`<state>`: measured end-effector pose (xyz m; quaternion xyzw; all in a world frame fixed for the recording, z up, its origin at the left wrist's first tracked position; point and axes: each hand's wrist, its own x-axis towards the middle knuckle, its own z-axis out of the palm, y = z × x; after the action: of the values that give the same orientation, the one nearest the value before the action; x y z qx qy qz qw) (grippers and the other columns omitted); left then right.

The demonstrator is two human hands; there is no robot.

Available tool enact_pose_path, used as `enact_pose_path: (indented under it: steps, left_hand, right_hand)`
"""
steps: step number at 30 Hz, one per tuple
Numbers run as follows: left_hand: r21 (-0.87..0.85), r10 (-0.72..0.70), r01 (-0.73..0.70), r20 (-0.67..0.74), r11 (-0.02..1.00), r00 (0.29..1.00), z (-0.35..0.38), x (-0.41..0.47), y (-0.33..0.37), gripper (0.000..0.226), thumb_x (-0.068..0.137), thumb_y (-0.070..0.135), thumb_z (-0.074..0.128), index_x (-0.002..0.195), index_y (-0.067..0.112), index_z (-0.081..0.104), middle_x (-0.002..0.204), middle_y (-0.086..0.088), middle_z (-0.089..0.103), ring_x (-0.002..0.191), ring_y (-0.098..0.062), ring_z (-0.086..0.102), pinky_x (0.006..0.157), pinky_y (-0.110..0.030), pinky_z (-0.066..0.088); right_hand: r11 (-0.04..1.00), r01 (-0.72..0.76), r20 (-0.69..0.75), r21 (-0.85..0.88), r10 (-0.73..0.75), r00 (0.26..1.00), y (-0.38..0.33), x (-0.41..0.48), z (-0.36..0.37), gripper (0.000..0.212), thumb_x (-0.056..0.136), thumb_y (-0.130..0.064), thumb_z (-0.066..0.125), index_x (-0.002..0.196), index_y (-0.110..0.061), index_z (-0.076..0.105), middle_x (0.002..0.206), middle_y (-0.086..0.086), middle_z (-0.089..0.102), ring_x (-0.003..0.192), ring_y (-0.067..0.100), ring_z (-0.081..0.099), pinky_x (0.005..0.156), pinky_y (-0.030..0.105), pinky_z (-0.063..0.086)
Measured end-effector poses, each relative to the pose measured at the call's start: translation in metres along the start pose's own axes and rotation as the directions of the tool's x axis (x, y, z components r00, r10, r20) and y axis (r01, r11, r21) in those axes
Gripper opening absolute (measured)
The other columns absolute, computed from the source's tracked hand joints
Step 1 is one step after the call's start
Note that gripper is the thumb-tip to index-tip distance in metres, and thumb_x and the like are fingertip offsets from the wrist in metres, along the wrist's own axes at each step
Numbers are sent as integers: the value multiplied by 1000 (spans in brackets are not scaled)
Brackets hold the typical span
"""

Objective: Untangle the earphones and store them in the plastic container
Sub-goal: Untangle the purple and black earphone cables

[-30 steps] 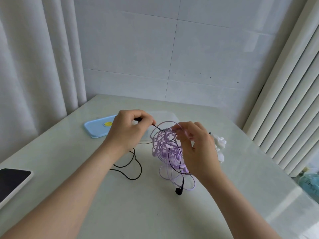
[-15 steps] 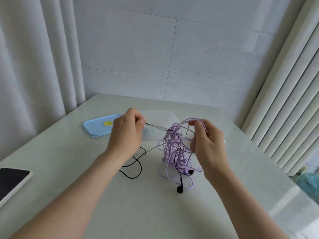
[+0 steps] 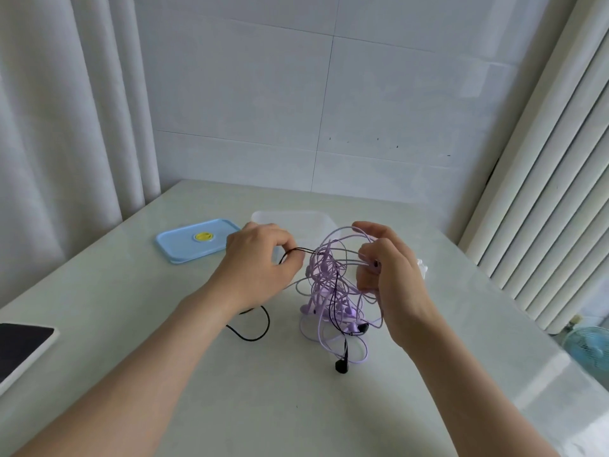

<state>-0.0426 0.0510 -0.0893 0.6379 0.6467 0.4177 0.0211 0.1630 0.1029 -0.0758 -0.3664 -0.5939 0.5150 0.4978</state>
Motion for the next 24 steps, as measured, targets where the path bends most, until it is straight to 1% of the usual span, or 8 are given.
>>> enact_pose_path:
  steps: [3,8,11,15,17,20,22,24]
  left_hand:
    - [-102,-20,29,93,994,995,-2,-2,8,14,92,14,64,94,27,67,86,10,72,88,-10,66,83,-31,52]
    - [-203,-42,68,132,977,990,4,-4,14,18,92,4,56,93,21,63,69,10,63,60,-7,53,61,-24,42]
    - [-279,-100,140,153,950,983,7,-3,12,18,97,10,51,96,24,63,65,10,60,60,-11,53,61,-34,45]
    - [-203,-80,99,99,974,992,12,-2,7,11,103,19,57,96,25,63,72,8,64,62,-4,53,60,-21,40]
    - [-159,-79,84,40,984,996,15,-2,4,8,103,20,61,96,22,64,74,7,65,65,-2,56,60,-16,40]
    - [-70,-65,63,-18,996,998,16,-2,-2,8,102,18,64,95,17,67,74,11,62,69,-1,58,64,-14,41]
    - [16,-38,38,-19,999,999,19,-1,-7,8,101,16,64,94,17,68,86,5,66,82,-10,60,77,-29,48]
    - [65,-27,28,-8,998,1000,20,0,-9,10,100,15,63,95,20,70,95,1,65,90,-17,60,83,-34,47]
  right_hand:
    - [1000,-7,-1,25,7,1000,-1,-1,3,40,95,-3,42,116,-20,72,72,-1,38,56,16,34,55,28,32]
    - [999,37,-7,14,-37,999,4,-2,6,43,98,2,40,115,-20,73,75,0,44,61,15,35,56,26,32]
    - [995,77,-33,-71,-79,996,7,-3,7,39,100,1,47,117,-25,72,73,-5,48,65,18,41,56,27,36]
    - [982,134,-80,-134,-146,986,11,-2,9,32,103,-9,56,125,-30,66,88,-6,60,67,18,50,59,24,44]
    - [964,178,-109,-196,-202,973,14,-1,8,36,101,-13,60,133,-31,61,111,-7,66,82,13,67,68,21,52]
    - [830,291,-103,-476,-381,919,16,-1,6,43,96,-12,64,133,-35,61,133,-10,54,112,2,62,91,23,51]
    - [698,353,-39,-623,-478,878,14,-3,6,34,94,-10,68,120,-32,70,125,-11,57,107,3,61,92,17,46]
    - [643,412,47,-646,-505,862,14,-5,8,25,90,-8,72,103,-29,75,102,-14,67,91,4,64,80,8,44]
